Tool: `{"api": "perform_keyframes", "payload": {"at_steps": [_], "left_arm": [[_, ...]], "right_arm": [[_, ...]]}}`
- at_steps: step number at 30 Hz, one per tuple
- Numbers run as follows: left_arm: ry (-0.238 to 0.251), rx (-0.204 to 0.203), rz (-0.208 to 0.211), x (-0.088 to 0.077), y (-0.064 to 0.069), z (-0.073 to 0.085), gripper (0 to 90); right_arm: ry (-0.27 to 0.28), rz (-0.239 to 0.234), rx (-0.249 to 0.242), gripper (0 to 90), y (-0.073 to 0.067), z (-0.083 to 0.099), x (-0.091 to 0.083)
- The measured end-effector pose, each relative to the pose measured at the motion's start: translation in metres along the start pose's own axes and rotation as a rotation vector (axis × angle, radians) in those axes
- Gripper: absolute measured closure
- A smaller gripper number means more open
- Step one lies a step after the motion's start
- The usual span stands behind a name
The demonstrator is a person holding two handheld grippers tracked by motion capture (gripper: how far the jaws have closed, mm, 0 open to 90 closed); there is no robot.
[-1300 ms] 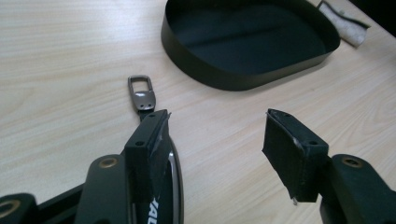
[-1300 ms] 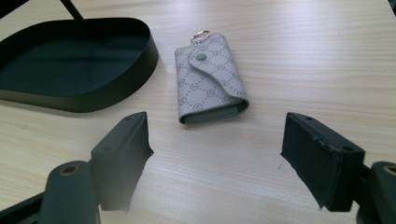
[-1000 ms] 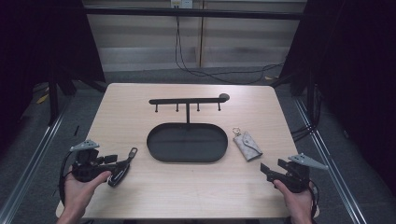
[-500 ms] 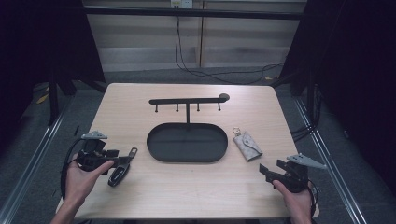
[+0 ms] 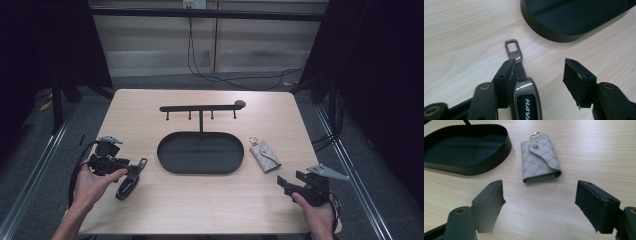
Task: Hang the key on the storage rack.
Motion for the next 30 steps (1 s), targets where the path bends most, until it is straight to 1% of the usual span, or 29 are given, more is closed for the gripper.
{"api": "perform_keyframes", "payload": {"at_steps": [2, 4, 5, 6, 8, 9, 12, 13, 14, 15, 16, 17, 18, 19, 20, 21, 22, 24, 25, 26, 28, 30], "left_arm": [[0.003, -0.006, -0.003, 0.001, 0.000, -0.002, 43.5], [-0.011, 0.002, -0.014, 0.004, -0.002, -0.003, 42.9], [-0.020, -0.001, -0.019, 0.006, -0.002, -0.003, 42.7], [-0.033, 0.011, -0.021, 0.007, -0.002, -0.003, 43.2], [-0.043, 0.011, -0.029, 0.011, -0.003, -0.004, 44.3], [-0.052, 0.019, -0.033, 0.012, -0.003, -0.005, 44.3], [-0.074, 0.024, -0.041, 0.017, -0.003, -0.008, 45.5], [-0.082, 0.031, -0.036, 0.018, -0.003, -0.009, 46.9], [-0.087, 0.031, -0.038, 0.019, -0.003, -0.010, 46.9], [-0.094, 0.040, -0.041, 0.021, -0.004, -0.010, 47.9], [-0.098, 0.036, -0.050, 0.023, -0.005, -0.011, 48.3], [-0.093, 0.054, -0.052, 0.024, -0.007, -0.011, 51.2], [-0.095, 0.058, -0.056, 0.026, -0.009, -0.011, 55.2], [-0.114, 0.053, -0.053, 0.030, -0.012, -0.010, 55.2], [-0.122, 0.057, -0.056, 0.031, -0.013, -0.010, 55.9], [-0.131, 0.056, -0.067, 0.033, -0.016, -0.010, 55.9], [-0.137, 0.044, -0.062, 0.036, -0.017, -0.010, 56.5], [-0.184, 0.050, -0.049, 0.042, -0.018, -0.008, 57.1], [-0.194, 0.045, -0.037, 0.044, -0.018, -0.009, 59.2], [-0.206, 0.051, -0.031, 0.046, -0.018, -0.009, 61.2], [-0.213, 0.061, -0.051, 0.050, -0.018, -0.011, 63.0], [-0.227, 0.061, -0.042, 0.054, -0.016, -0.012, 63.0]], "right_arm": [[0.007, 0.004, 0.002, 22.5, 0.000, -0.001, -0.001], [0.002, 0.001, 0.003, 22.5, 0.001, 0.000, -0.001], [-0.001, -0.001, 0.002, 22.5, 0.001, 0.000, 0.000], [-0.003, -0.001, 0.002, 22.5, 0.001, 0.000, 0.000], [-0.004, 0.001, 0.004, 22.5, 0.001, 0.001, 0.000], [-0.004, 0.001, 0.004, 22.5, 0.001, 0.001, 0.000], [-0.004, 0.003, 0.007, 22.5, 0.001, 0.001, 0.000], [-0.007, 0.004, 0.007, 22.5, 0.001, 0.001, 0.000], [-0.007, 0.004, 0.006, 22.5, 0.001, 0.001, 0.000], [-0.007, 0.004, 0.005, 22.5, 0.001, 0.001, 0.000], [-0.009, 0.006, 0.004, 22.5, 0.002, 0.001, 0.000], [-0.009, 0.005, 0.005, 22.5, 0.002, 0.002, -0.001], [-0.008, 0.006, 0.006, 22.5, 0.002, 0.002, -0.001], [-0.007, 0.007, 0.007, 22.5, 0.002, 0.002, -0.001], [-0.005, 0.014, 0.012, 22.5, 0.003, 0.002, -0.002], [-0.005, 0.014, 0.012, 22.5, 0.003, 0.002, -0.002], [-0.006, 0.015, 0.014, 22.5, 0.003, 0.003, -0.002], [-0.007, 0.018, 0.016, 22.4, 0.004, 0.003, -0.002], [-0.007, 0.018, 0.013, 22.4, 0.003, 0.003, -0.002], [-0.009, 0.021, 0.012, 22.5, 0.004, 0.003, -0.002], [-0.009, 0.024, 0.014, 22.5, 0.004, 0.003, -0.002], [-0.007, 0.022, 0.014, 22.5, 0.004, 0.003, -0.002]]}}
Point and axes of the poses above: each handheld gripper's, and its own axes: x roughly forward along the jaws, z roughly out of its underside, y roughly to its right, the point moved 9 cm from there along x, roughly forward along the jaws, and after that the axes turned 13 degrees about -z, right-handed, at the moved point
